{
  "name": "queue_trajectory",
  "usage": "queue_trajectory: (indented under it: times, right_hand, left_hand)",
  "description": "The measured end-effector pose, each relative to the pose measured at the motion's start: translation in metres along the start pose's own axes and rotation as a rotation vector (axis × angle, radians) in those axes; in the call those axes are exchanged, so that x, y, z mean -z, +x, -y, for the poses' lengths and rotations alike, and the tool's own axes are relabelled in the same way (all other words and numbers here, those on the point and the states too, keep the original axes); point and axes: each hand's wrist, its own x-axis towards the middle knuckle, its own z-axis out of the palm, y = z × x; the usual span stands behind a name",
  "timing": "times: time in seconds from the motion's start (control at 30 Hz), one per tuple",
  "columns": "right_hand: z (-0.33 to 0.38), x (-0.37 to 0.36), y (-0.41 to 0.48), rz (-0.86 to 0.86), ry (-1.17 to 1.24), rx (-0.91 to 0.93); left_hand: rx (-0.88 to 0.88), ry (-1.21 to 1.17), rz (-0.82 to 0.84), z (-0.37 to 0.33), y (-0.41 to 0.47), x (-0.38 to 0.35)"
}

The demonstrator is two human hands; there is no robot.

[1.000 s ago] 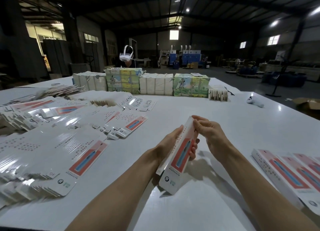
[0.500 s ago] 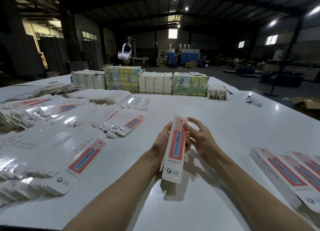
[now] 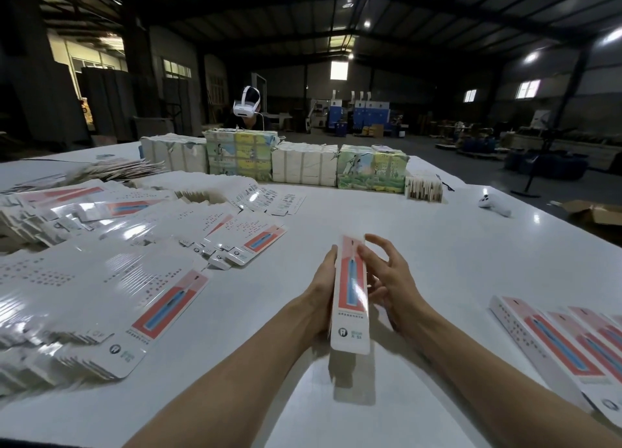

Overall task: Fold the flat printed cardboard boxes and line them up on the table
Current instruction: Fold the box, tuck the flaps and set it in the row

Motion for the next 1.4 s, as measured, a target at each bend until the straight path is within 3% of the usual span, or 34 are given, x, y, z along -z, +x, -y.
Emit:
queue_trajectory:
  times: [0.1,0.2,0.33,0.47,0.6,0.97,1.17,1.4]
  right_hand:
    - [-0.008,0.003,0.001,-0.075,0.002,0.076]
    - [-0.011,0.006,0.001,-0.098,0.013,0.105]
    - [-0.011,0.010,0.001,-0.105,0.060,0.102]
    - [-0.008,0.013,-0.002,-0.094,0.068,0.059]
    - [-0.005,0.015,-0.003,-0.056,0.040,0.036]
    - [-0.003,0.014,-0.001,0.050,-0.028,0.011]
    - [-0.004,0.015,0.001,0.085,-0.027,0.023]
    - [-0.006,0.021,0.014,-0.083,0.048,0.018]
  left_hand:
    - [0.005,0.099,-0.083,0.001,0.004,-0.002]
    - [-0.185,0.244,-0.182,0.009,0.012,-0.002]
    - [-0.347,0.307,-0.100,0.010,0.009,-0.004]
    - [-0.211,0.294,0.021,0.006,0.004,-0.005]
    - [-0.219,0.435,0.142,0.005,0.005,-0.003]
    - [-0.094,0.494,0.091,-0.001,0.009,0.004]
    - [-0.111,0.525,0.018,0.003,0.014,0.002]
    - [-0.083,0.390,0.128,0.004,0.011,0.008]
